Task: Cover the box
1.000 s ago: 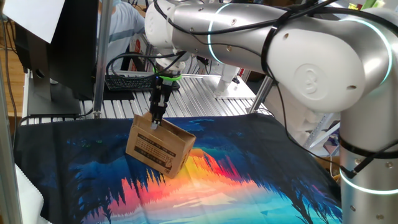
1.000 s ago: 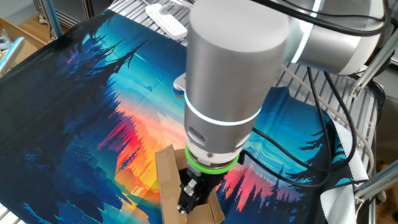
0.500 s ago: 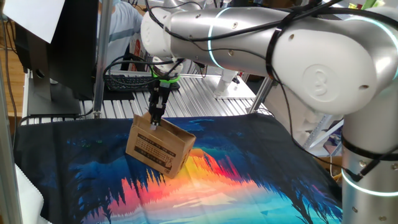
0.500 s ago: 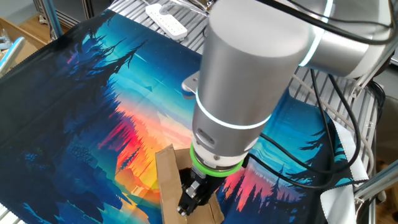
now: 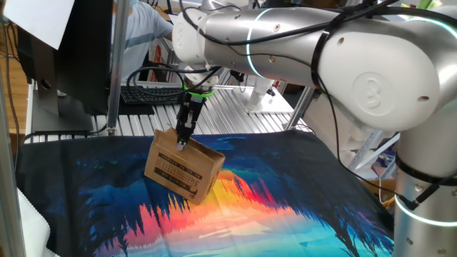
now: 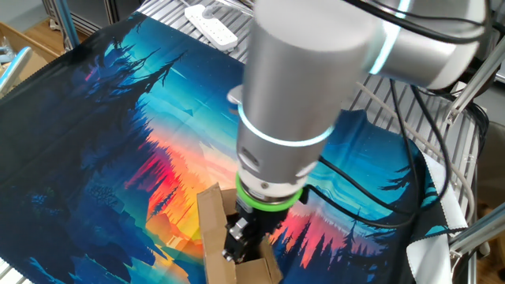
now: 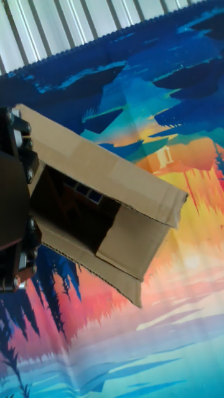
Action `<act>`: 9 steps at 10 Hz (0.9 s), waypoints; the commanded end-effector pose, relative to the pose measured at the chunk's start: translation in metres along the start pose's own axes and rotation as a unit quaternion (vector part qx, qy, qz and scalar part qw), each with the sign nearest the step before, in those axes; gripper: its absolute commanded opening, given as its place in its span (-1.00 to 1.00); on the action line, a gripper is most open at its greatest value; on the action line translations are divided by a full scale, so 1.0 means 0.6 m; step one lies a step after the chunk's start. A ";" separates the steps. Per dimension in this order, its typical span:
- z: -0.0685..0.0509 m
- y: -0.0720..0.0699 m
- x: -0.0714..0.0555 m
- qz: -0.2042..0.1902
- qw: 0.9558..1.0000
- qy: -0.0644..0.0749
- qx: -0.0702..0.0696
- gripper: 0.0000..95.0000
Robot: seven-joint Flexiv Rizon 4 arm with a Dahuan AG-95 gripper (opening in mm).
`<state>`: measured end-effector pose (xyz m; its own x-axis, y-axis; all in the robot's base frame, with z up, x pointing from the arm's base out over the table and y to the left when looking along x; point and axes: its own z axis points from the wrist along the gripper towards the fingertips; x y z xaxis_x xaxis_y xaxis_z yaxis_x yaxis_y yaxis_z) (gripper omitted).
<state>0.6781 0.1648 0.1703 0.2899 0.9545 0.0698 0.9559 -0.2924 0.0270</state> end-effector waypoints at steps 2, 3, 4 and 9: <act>0.004 -0.004 -0.012 -0.015 1.000 -0.006 -0.004 -0.20; 0.004 -0.004 -0.014 -0.016 1.000 -0.006 -0.004 0.20; 0.004 -0.005 -0.016 -0.016 1.000 -0.005 -0.005 0.20; 0.006 -0.006 -0.020 -0.010 1.000 -0.006 -0.010 0.20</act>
<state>0.6723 0.1537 0.1646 0.2673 0.9620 0.0559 0.9615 -0.2701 0.0512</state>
